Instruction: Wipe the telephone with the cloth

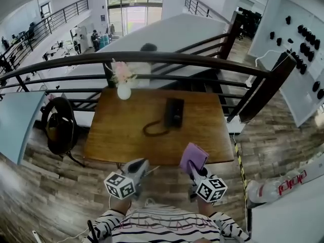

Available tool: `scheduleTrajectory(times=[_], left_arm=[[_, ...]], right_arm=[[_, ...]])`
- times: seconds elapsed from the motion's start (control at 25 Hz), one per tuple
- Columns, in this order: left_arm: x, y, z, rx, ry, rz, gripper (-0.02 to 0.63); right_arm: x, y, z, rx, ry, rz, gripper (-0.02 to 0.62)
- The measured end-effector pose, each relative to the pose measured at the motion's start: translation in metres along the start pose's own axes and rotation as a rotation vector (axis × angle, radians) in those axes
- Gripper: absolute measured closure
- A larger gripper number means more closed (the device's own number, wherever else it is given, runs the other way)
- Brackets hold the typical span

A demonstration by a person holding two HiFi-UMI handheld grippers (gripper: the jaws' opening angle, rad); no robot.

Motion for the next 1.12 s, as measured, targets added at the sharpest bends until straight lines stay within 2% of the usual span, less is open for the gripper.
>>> scheduleTrajectory(times=[0.24,0.48,0.76,1.12], left_arm=[[-0.012,0.013,0.04,0.012,-0.024,0.024,0.604],[-0.035,0.021,0.059,0.025,-0.028,0.033,0.604],[-0.067,0.037,0.072,0.026,0.041,0.001,0.604],[-0.15,0.054,0.068,0.038,0.128,-0.026,0.604]], right_arm=[[-0.032,0.005,0.005,-0.015,-0.029,0.003,0.543],[-0.062,0.019,-0.013,-0.015,-0.026,0.016,0.543],[-0.099,0.046,-0.049,-0.002,0.041,0.046,0.543],[-0.13,0.093,-0.132,0.014,0.117,0.086,0.543]])
Point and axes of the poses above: the fingertips, and each gripper's own axes: x backward along the fingers, z to its left, y out of its top, the point moved 8 cm from there along x, backward along the fingers, and after that the axes turned 6 degrees about z, right-handed, at the moved point
